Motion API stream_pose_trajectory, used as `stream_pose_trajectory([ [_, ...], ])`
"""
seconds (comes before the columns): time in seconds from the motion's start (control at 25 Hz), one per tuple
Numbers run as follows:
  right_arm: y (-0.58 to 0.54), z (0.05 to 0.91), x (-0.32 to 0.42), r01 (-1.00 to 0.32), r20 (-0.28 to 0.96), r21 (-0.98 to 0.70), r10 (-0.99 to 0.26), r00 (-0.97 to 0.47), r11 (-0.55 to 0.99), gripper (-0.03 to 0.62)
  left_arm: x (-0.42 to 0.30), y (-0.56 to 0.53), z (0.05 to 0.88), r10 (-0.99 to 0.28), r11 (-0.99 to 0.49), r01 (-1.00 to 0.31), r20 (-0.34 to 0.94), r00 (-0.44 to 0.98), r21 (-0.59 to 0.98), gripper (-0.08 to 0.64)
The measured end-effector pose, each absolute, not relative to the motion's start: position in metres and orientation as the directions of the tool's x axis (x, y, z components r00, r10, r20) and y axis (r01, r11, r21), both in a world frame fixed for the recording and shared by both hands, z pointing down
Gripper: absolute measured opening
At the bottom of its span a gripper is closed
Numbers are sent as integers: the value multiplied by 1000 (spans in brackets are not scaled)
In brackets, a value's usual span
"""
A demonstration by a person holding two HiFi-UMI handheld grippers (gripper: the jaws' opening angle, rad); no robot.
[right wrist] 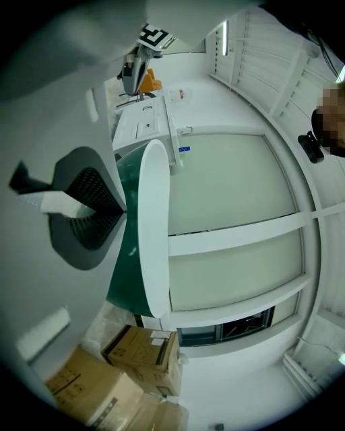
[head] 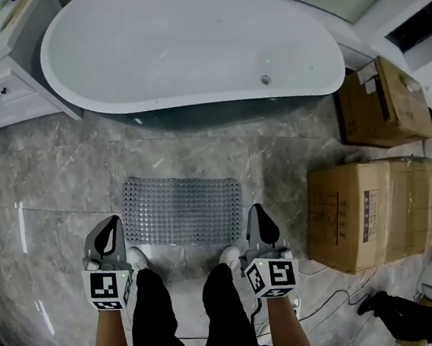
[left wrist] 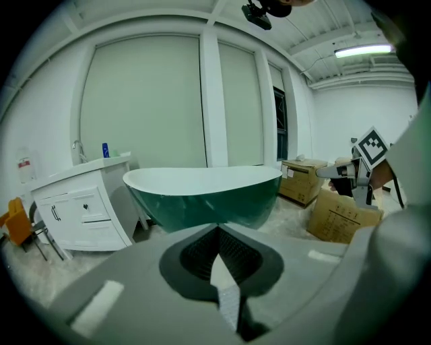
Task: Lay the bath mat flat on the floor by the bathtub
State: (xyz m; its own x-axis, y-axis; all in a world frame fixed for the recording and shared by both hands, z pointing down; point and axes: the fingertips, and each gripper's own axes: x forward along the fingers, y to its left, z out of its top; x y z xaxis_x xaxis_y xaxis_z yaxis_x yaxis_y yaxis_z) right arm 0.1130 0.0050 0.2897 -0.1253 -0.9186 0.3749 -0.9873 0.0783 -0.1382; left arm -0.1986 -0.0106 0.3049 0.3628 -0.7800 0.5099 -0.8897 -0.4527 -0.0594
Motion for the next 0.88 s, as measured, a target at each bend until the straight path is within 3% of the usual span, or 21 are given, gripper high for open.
stream_pose_trajectory([
  [0.52, 7, 190, 107, -985, 277, -69, -945, -174, 161, 23, -186, -12, 208, -830, -434, -899, 411, 377, -52, 0],
  [0.88, 23, 139, 96, -986, 248, -91, -956, -159, 140, 23, -181, 2, 148, -845, -441, -897, 357, 399, -41, 2],
])
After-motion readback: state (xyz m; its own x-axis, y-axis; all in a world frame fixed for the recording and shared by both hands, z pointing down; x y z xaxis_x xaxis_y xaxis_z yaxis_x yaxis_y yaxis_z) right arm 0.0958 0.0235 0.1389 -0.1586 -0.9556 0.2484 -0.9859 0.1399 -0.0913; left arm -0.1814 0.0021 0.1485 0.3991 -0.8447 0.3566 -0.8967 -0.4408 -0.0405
